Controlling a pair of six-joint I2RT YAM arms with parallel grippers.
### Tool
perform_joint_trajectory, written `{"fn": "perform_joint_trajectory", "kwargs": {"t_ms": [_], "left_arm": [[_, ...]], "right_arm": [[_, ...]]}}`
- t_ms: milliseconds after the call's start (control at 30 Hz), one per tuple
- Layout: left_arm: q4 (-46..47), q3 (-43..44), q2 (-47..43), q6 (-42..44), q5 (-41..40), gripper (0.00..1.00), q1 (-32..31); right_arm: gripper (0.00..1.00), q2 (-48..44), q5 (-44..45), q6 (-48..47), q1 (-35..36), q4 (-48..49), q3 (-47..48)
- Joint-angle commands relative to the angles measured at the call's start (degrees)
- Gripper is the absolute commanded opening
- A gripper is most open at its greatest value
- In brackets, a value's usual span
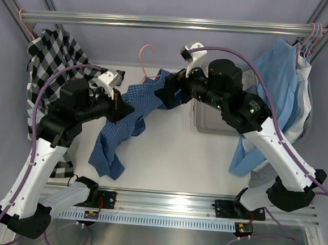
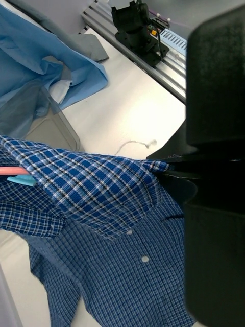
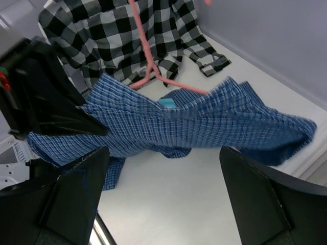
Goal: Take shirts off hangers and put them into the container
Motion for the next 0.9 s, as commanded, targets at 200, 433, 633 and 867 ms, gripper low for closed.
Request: {"fn": "perform_joint_trajectory", "kwargs": {"t_ms": [200,433,633,867], "left_arm": [[11.4,-7.5,-3.6,0.3,-0.6,0.00,-1.0],[15.1,-12.6,-5.2,-0.6,1.3,0.00,-2.8],[15.5,-12.9,-5.2,-0.8,0.5,0.00,-3.1],[16.9,-12.5,-4.7,-2.9,0.2,0.00,-3.7]], "right_arm": [[0.93,5.4,9.1,0.9,5.1,11.4,1.9],[0.86,9.3,11.4,2.8,5.1,14.2,3.3],[0.79,12.3,11.0,1.9,5.1,12.8,5.0],[0.58,12.0,10.4,0.9,5.2,13.6,1.3]]}}
